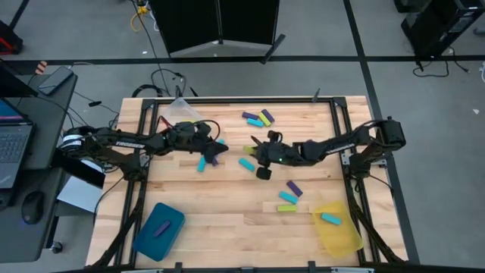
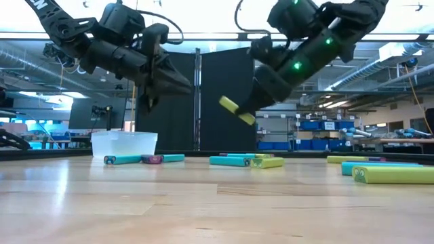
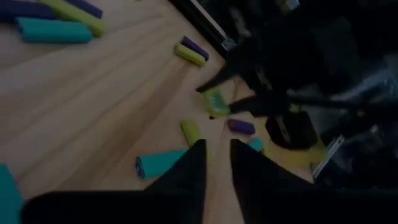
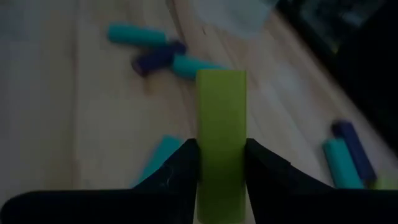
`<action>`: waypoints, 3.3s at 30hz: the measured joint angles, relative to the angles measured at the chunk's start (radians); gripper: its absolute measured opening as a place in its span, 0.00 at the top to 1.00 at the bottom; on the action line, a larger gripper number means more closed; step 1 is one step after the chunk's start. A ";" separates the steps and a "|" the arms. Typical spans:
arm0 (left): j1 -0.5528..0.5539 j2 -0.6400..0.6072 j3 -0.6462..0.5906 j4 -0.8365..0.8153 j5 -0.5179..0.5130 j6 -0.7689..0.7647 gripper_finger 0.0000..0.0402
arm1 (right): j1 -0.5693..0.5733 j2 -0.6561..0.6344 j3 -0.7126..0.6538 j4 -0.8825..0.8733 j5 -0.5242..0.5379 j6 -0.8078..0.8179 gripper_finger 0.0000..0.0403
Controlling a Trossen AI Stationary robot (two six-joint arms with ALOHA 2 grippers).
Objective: Sort blocks
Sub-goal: Put the green block into the transparent bin
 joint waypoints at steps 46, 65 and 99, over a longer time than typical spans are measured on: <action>-0.002 0.344 0.260 0.033 0.106 0.098 0.84 | 0.014 -0.003 0.000 0.070 0.025 -0.122 0.75; 0.118 0.137 0.264 -0.158 0.024 0.312 0.84 | 0.032 -0.134 0.001 0.000 0.276 -0.172 0.53; 0.530 -0.161 0.021 -0.673 -0.378 0.392 0.84 | -0.004 -0.149 0.000 -0.107 0.264 -0.061 0.56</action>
